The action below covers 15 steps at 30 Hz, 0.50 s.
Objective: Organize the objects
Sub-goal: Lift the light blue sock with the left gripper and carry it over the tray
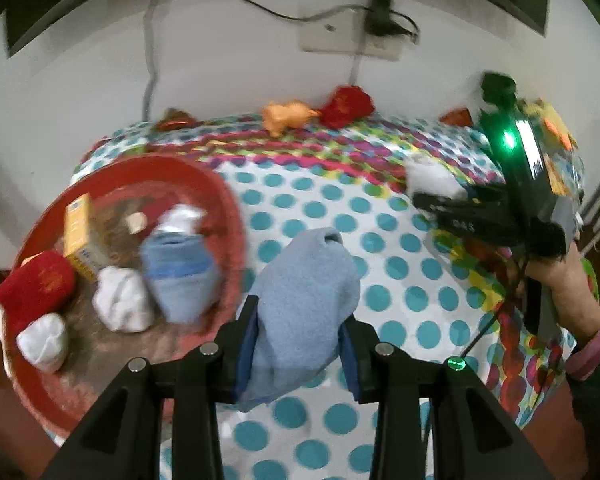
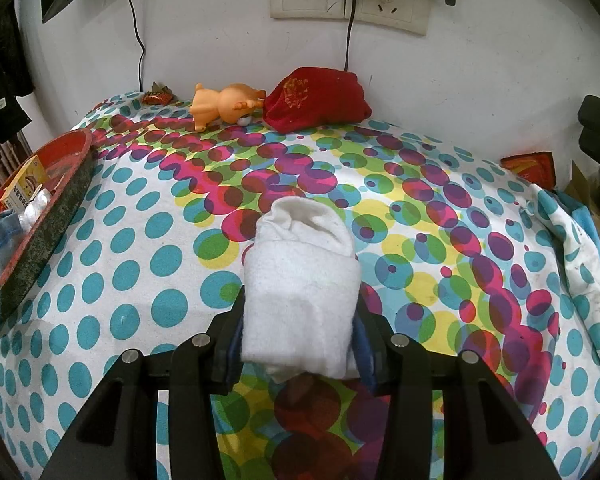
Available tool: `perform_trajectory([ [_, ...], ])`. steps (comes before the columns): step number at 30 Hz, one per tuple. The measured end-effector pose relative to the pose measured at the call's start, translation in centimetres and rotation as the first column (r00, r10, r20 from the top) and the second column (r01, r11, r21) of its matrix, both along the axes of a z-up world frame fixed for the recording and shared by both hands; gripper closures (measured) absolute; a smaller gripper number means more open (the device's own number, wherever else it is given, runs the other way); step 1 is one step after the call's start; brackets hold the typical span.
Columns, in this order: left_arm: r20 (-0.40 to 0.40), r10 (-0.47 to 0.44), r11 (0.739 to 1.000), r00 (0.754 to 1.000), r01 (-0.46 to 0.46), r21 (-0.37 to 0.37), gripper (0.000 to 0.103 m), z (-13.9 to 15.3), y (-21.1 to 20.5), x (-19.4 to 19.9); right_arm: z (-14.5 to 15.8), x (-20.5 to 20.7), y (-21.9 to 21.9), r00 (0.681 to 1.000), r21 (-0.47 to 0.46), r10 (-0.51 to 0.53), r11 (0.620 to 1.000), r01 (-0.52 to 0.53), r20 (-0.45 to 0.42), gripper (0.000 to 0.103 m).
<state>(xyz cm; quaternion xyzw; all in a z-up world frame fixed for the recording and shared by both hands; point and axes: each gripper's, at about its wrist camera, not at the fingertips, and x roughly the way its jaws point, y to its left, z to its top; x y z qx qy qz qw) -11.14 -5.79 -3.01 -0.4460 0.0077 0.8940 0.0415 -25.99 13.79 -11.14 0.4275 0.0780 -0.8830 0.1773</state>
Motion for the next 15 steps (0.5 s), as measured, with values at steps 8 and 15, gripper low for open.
perform_trajectory([
  [8, -0.014, 0.108, 0.994, 0.994, -0.108, -0.033, 0.066, 1.5, -5.6, 0.6, 0.0, 0.0, -0.1, 1.000, 0.000, -0.002, 1.000, 0.002, 0.000, 0.060],
  [15, -0.039, 0.221, 0.974, 0.974, -0.223, -0.046, 0.066, 1.4, -10.4, 0.2, 0.0, 0.0, -0.2, 1.000, 0.002, -0.004, 1.000, 0.004, -0.001, 0.060],
])
